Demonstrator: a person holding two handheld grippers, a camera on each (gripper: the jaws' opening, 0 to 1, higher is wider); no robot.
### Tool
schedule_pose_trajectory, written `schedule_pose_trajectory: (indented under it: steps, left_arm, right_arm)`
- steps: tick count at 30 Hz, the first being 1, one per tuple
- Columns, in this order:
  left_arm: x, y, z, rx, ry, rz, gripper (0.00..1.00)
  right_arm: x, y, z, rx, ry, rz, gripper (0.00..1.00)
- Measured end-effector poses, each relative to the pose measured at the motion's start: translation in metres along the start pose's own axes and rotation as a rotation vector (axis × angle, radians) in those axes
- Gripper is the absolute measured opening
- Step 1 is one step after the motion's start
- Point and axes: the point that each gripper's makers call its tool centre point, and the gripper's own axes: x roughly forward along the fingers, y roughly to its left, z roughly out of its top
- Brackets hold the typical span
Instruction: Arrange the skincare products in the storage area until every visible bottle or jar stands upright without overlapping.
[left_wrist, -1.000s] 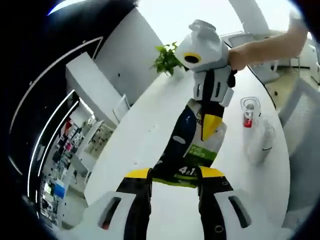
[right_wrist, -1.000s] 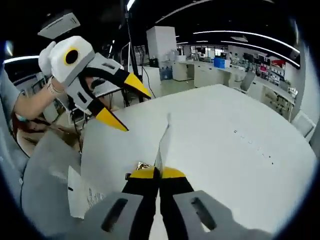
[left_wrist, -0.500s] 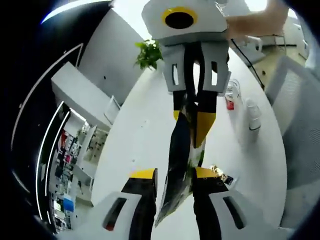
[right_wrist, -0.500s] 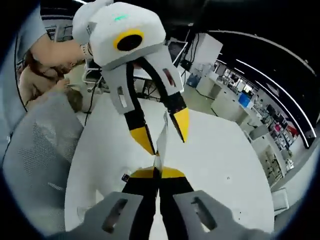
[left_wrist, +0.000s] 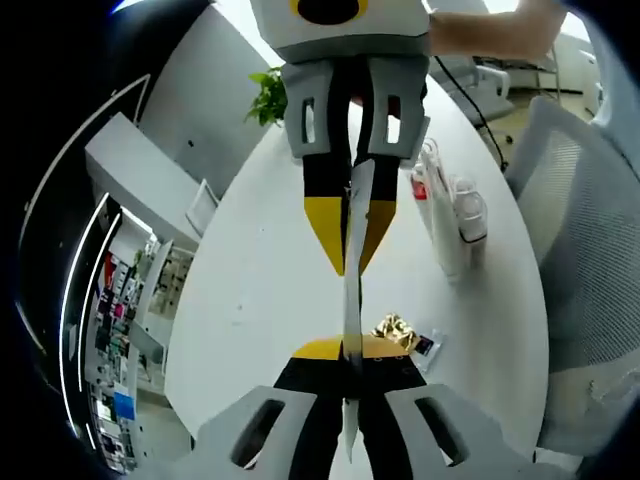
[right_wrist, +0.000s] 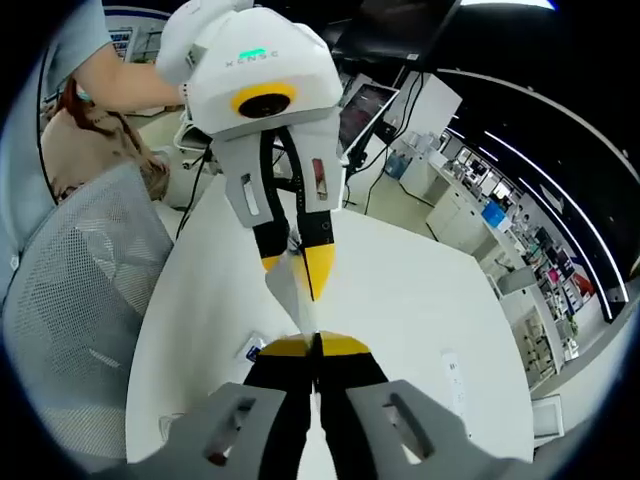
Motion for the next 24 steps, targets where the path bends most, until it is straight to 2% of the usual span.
schedule_pose_trajectory:
  steps: [2, 4, 6, 11, 16, 21, 24]
  left_arm:
    - [-0.003, 0.000, 0.000, -0.041, 0.004, 0.003, 0.00]
    - [-0.006, 0.001, -0.001, -0.050, -0.005, 0.016, 0.00]
    - [-0.009, 0.001, -0.003, -0.099, -0.014, 0.020, 0.00]
    - [-0.016, -0.004, -0.017, -0.199, -0.006, 0.032, 0.00]
    - [-0.023, -0.013, -0.034, -0.392, -0.008, 0.023, 0.00]
    - [-0.031, -0.034, -0.047, -0.643, -0.052, -0.055, 0.00]
    - [-0.032, -0.053, -0.051, -0.740, -0.055, -0.106, 0.00]
  right_arm:
    - [0.000, 0.002, 0.002, 0.010, -0.008, -0.003, 0.01]
    - [0.000, 0.001, 0.005, 0.011, -0.019, -0.017, 0.02]
    - [-0.001, 0.001, 0.005, 0.023, -0.020, -0.019, 0.03]
    - [-0.005, -0.004, 0.001, 0.040, -0.010, -0.058, 0.06]
    - [-0.021, -0.016, 0.001, 0.081, -0.020, -0.141, 0.06]
    - [-0.043, -0.017, 0.018, 0.187, -0.128, -0.186, 0.06]
    - [-0.052, -0.008, 0.025, 0.219, -0.168, -0.181, 0.06]
